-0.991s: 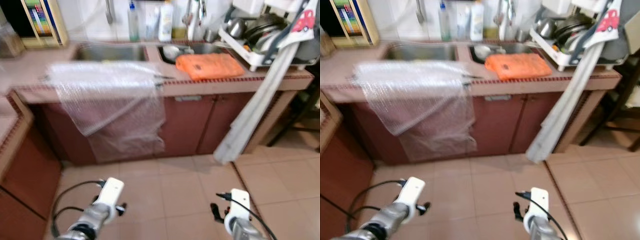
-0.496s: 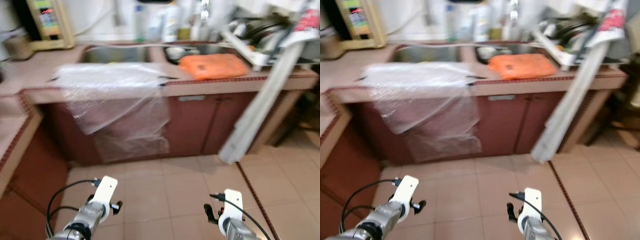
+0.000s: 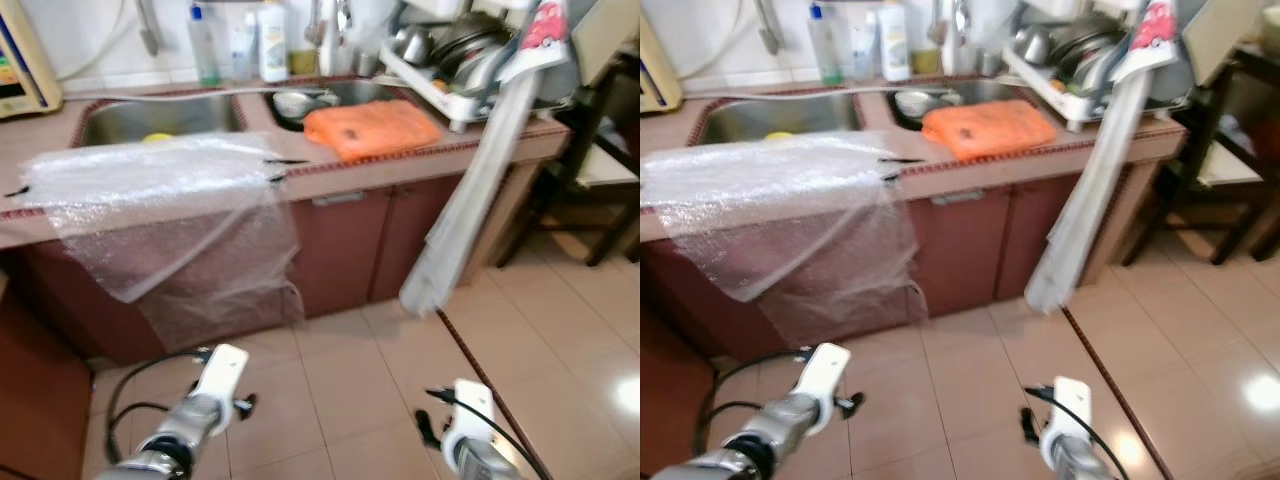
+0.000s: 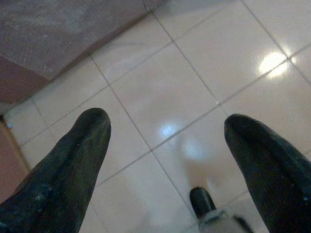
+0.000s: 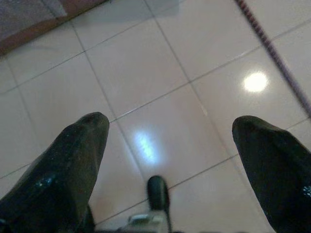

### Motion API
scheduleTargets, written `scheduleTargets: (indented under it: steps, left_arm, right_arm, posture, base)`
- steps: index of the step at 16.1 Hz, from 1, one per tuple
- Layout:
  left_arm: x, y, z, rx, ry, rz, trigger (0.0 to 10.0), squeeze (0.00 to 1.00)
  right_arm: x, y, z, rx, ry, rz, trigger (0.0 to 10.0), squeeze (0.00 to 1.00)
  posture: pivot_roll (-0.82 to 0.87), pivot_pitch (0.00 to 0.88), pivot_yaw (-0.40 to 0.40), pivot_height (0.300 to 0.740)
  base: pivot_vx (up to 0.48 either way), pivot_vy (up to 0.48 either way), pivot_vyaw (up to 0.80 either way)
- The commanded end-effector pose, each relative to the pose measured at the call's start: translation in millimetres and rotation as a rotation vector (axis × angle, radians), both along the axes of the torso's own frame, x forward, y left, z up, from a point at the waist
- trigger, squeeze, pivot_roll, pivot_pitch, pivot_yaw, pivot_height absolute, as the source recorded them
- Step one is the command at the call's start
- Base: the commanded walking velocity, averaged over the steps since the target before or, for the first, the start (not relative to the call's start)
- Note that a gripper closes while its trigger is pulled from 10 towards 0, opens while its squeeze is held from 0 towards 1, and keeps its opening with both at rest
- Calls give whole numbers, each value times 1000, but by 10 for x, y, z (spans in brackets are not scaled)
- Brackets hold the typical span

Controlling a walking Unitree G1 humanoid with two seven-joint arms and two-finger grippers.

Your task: Kitchen organization

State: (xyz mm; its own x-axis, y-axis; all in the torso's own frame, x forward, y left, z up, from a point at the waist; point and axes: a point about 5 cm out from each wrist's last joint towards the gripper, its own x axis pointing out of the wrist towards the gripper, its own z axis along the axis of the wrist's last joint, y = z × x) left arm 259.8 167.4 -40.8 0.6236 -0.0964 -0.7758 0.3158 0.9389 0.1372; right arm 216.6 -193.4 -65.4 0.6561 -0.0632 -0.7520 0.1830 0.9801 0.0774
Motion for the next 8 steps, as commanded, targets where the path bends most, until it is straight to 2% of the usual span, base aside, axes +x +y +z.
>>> scheduleTargets:
  steps: [1,8]
  left_arm:
    - [-4,91,6,19,3,6,10000,0]
    - [-18,82,-5,24,5,-6,10000,0]
  right_arm:
    - [42,54,18,9,-12,3,10000,0]
    - [39,65,15,15,-12,-2,10000,0]
  posture:
    - [-36,0,-20,740]
    - [-33,0,-16,740]
  base:
    - [307,0,-744]
    - [351,0,-742]
